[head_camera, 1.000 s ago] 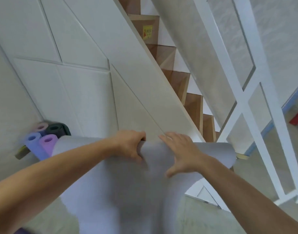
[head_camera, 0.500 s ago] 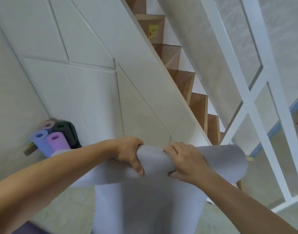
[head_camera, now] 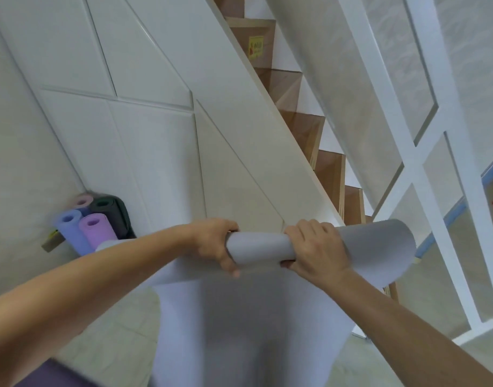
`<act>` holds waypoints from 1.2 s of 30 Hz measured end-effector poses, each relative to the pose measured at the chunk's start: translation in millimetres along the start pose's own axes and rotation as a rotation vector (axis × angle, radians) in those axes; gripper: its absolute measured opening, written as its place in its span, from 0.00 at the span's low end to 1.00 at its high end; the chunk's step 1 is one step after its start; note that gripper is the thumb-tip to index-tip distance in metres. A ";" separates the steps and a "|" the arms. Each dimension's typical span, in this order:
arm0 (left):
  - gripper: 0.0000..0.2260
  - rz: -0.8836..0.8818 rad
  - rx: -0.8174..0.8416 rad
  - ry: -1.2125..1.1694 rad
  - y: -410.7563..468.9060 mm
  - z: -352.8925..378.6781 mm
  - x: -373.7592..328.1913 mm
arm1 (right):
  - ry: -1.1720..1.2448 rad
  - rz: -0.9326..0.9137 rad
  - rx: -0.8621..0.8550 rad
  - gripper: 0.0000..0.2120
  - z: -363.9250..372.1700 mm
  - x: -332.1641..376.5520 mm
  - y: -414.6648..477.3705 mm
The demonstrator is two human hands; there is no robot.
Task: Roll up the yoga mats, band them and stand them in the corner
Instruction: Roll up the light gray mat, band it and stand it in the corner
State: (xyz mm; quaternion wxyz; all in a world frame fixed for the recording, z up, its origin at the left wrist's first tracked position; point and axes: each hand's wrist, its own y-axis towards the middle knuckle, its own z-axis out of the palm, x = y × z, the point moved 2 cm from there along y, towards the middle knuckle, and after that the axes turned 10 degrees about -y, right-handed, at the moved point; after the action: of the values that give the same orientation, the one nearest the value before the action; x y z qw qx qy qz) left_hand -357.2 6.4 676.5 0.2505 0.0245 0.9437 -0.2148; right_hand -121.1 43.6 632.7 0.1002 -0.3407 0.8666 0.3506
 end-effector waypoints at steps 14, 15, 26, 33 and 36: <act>0.37 0.156 -0.181 0.347 2.1 15.3 -2.1 | 0.175 0.074 0.729 0.30 -15.1 -43.1 16.0; 0.34 0.082 -0.048 0.162 4.2 14.4 0.7 | 0.097 0.048 0.679 0.32 -13.8 -41.2 16.2; 0.27 -0.016 -0.018 0.148 15.4 20.6 14.7 | 0.039 0.037 0.651 0.24 2.4 -16.1 -2.5; 0.15 -0.047 0.263 -0.088 5.2 45.1 18.9 | 0.366 -0.070 1.010 0.13 8.0 -21.4 -8.2; 0.11 -0.078 0.419 -0.250 3.8 51.6 18.8 | 0.444 -0.060 1.117 0.12 6.3 -22.0 -10.1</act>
State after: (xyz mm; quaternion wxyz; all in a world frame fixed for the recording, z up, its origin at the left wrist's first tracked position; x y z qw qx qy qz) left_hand -349.2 -12.9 625.6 0.3461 0.0127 0.8404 -0.4169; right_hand -98.3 54.1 631.6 0.0907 -0.3258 0.9099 -0.2404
